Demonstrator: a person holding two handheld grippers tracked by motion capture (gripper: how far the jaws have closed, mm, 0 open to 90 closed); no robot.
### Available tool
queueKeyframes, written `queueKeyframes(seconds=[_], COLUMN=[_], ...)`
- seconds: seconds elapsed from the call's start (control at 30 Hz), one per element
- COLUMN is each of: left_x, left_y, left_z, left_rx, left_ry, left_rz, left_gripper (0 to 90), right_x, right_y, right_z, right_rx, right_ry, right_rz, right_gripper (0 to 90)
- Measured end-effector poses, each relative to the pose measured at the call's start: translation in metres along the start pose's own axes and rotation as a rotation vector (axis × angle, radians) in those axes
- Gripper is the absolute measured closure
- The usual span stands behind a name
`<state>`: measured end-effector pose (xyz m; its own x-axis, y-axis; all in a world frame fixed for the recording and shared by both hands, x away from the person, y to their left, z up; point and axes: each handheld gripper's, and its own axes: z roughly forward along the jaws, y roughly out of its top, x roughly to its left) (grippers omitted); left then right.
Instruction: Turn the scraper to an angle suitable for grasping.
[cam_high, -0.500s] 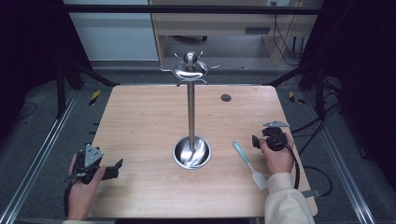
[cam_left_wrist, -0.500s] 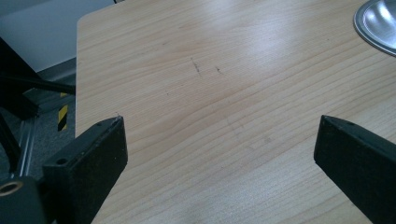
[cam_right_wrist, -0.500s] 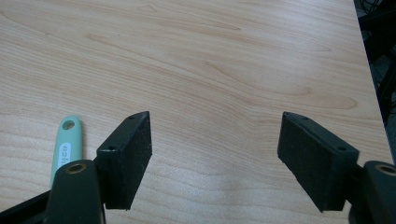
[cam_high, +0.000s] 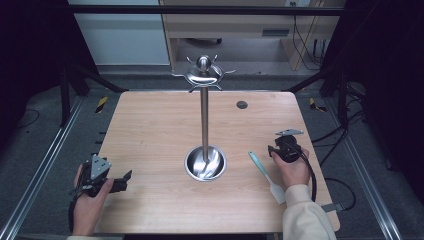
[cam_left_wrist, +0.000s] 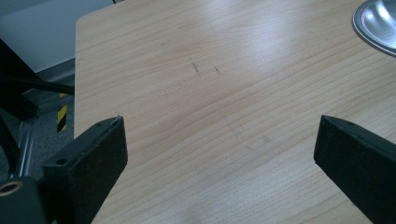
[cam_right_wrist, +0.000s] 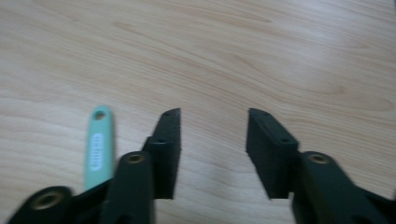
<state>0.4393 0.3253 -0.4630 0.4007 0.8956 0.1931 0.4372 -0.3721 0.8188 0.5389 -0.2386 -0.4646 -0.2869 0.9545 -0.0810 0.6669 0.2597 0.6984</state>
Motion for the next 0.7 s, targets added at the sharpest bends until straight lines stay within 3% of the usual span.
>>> queueKeyframes(seconds=[0.03,0.07,0.13,0.27,0.47,0.7], left_x=[0.000,0.000,0.000,0.000,0.000,-0.001], left_y=[0.000,0.000,0.000,0.000,0.000,0.000], left_z=[0.000,0.000,0.001,0.001,0.001,0.001], left_rx=[0.000,0.001,0.002,0.002,0.003,0.004], left_ry=[0.001,0.001,0.000,0.000,0.002,-0.003], left_rz=[0.001,0.001,0.001,0.000,0.002,0.003], left_gripper=[2.5,2.5,2.5,2.5,2.5,2.5], right_x=[0.006,0.006,0.014,0.021,0.026,0.027], right_y=[0.001,0.001,0.001,0.002,0.002,0.002], right_z=[0.000,0.000,0.001,0.002,0.004,0.008], right_rx=[0.007,0.007,0.013,0.031,0.042,0.056], right_ry=[0.027,0.027,0.063,0.095,0.123,0.151], right_rz=[-0.029,-0.029,-0.087,-0.113,-0.128,-0.102], right_gripper=[68.9,68.9,79.4,90.0,90.0,90.0])
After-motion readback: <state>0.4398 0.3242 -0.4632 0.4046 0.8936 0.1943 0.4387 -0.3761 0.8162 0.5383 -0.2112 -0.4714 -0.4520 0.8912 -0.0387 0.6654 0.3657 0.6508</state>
